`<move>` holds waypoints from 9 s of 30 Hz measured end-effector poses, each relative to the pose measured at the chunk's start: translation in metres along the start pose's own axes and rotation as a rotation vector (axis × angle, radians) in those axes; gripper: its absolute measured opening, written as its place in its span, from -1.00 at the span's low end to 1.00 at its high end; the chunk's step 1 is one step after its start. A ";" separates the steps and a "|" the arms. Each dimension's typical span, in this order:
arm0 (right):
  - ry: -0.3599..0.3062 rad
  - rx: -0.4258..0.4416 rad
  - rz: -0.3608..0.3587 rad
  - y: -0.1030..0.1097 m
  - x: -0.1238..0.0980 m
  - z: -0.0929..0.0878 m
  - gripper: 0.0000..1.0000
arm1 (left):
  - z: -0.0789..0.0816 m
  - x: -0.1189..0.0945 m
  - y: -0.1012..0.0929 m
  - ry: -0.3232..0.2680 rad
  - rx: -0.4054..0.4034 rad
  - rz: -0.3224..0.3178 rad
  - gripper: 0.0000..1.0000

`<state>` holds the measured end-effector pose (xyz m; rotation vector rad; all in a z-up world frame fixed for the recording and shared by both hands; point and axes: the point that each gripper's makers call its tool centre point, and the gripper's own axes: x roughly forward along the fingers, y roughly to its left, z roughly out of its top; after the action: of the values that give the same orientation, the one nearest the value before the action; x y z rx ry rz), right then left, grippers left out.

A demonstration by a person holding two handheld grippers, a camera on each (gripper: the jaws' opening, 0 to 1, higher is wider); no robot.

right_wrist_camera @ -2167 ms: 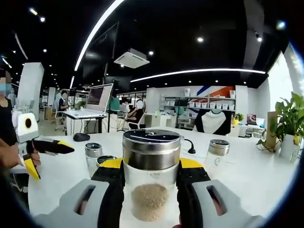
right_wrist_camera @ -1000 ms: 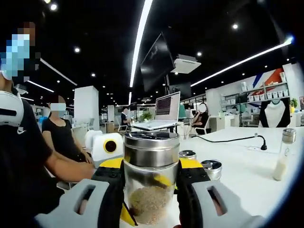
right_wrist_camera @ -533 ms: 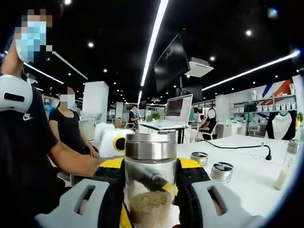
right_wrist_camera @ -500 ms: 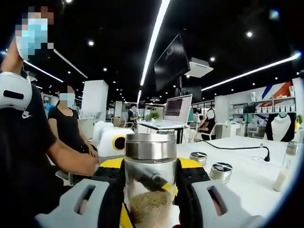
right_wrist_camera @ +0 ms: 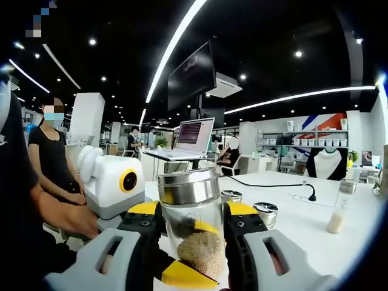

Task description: Rotate the seasoning bottle until the label or dispensing opening points toward the visible target arrow and the bottle remains upright within the marked orientation range

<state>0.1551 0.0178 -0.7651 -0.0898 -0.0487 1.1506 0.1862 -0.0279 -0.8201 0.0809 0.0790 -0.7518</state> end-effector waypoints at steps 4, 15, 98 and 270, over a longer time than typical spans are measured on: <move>-0.025 0.058 0.026 -0.002 -0.005 0.005 -0.25 | 0.006 -0.005 -0.004 -0.032 0.046 -0.073 -0.08; -0.096 0.121 0.207 0.005 -0.024 0.014 -0.26 | 0.021 -0.002 -0.027 -0.115 0.012 -0.304 -0.08; -0.088 0.120 0.054 -0.010 -0.015 0.012 -0.26 | 0.016 0.002 0.006 -0.082 0.134 0.071 -0.06; 0.039 0.078 -0.104 -0.157 -0.030 -0.023 -0.23 | -0.014 -0.074 0.077 0.018 0.008 0.116 0.96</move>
<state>0.2878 -0.0747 -0.7727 -0.0400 0.0262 1.0453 0.1839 0.0797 -0.8235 0.0996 0.0880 -0.6354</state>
